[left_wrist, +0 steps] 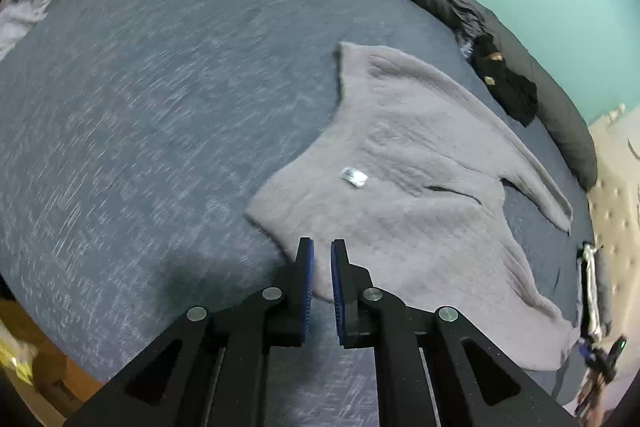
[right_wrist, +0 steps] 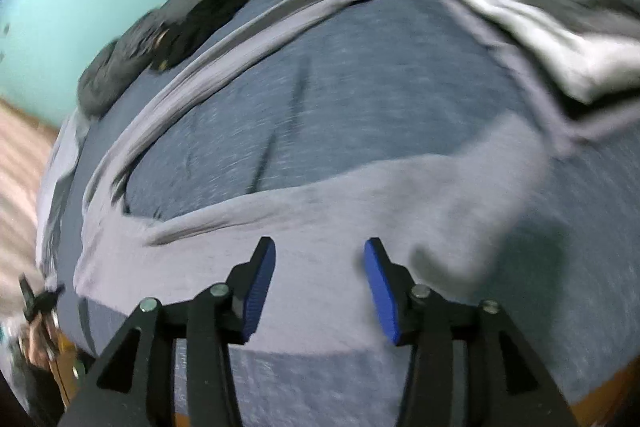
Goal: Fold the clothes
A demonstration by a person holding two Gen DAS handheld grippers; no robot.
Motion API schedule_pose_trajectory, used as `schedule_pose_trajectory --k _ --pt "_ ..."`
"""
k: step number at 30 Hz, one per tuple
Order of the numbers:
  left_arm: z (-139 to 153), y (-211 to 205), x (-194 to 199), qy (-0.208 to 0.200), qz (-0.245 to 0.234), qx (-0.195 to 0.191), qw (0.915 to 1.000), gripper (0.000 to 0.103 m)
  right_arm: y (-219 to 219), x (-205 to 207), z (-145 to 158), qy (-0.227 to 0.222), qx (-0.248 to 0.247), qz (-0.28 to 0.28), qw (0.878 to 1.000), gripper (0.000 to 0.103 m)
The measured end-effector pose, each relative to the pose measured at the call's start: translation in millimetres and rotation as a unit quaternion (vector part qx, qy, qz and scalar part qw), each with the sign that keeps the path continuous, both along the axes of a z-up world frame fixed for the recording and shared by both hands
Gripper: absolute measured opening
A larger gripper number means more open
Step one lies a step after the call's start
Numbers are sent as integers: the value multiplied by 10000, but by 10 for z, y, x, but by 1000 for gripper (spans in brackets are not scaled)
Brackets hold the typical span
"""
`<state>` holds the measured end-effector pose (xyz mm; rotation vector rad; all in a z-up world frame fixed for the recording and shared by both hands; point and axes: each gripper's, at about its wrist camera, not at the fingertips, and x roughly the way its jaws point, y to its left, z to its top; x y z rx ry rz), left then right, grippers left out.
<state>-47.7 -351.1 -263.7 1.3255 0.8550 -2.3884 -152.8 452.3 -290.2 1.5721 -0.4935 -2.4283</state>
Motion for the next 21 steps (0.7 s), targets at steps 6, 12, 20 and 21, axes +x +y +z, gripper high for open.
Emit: schedule_pose_trajectory --k 6,12,20,21 --pt "31 474 -453 134 -430 -87 9989 14 -911 -431 -191 -71 250 1211 9923 47" --pt "-27 965 -852 353 -782 -78 9963 15 -1481 -721 -410 -52 530 1958 9792 47" --pt "-310 1521 -1106 527 -1060 83 9929 15 -1887 -826 -654 -46 896 2882 9534 47" --pt "-359 1564 -1120 526 -1092 76 9926 15 -1895 -824 -693 -76 923 2951 9510 47"
